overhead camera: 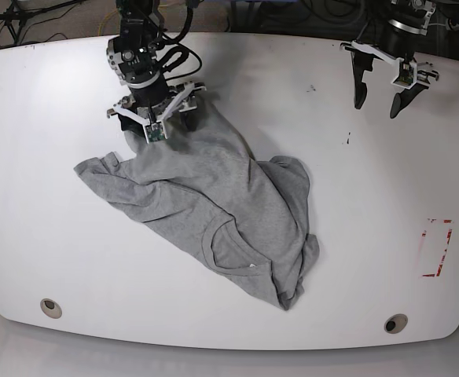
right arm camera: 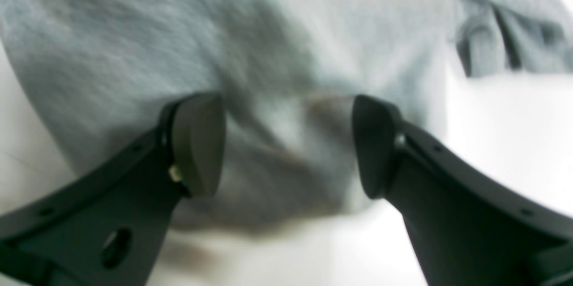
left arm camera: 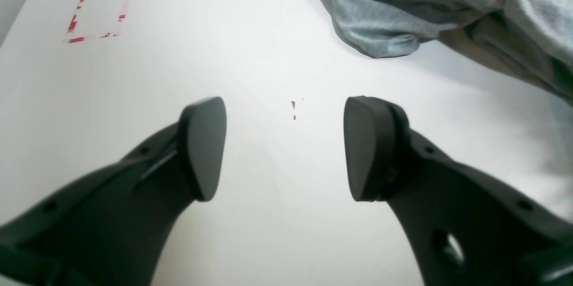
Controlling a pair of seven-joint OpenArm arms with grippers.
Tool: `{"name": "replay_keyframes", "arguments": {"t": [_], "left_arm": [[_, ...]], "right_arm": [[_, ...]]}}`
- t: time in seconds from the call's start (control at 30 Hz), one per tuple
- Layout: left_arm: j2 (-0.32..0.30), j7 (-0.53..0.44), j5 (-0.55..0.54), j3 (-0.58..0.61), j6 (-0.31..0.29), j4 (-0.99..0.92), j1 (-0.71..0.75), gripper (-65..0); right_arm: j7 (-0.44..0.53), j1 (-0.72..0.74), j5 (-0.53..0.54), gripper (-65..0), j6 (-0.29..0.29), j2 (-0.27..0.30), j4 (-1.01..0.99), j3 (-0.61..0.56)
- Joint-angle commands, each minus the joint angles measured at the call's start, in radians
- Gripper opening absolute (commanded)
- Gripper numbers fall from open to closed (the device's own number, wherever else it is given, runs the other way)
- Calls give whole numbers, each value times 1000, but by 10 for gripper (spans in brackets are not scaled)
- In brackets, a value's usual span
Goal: Fold the T-shirt properly
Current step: 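Lower the right gripper onto the grey T-shirt and pinch its fabric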
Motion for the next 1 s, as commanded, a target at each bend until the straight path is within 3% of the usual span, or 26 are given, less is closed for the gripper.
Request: {"name": "replay_keyframes", "arguments": {"t": [0.0, 0.37, 0.97], "left_arm": [[-6, -24, -7, -1, 4, 14, 8, -259], [-5, -20, -6, -5, 8, 16, 11, -257], [-5, -32, -5, -8, 7, 21, 15, -261]], "right_arm": [[14, 29, 7, -226, 0, 0, 9, -12], [-59, 174, 37, -224, 6, 11, -45, -168], [15, 258, 30, -225, -37, 38, -221, -192]]}}
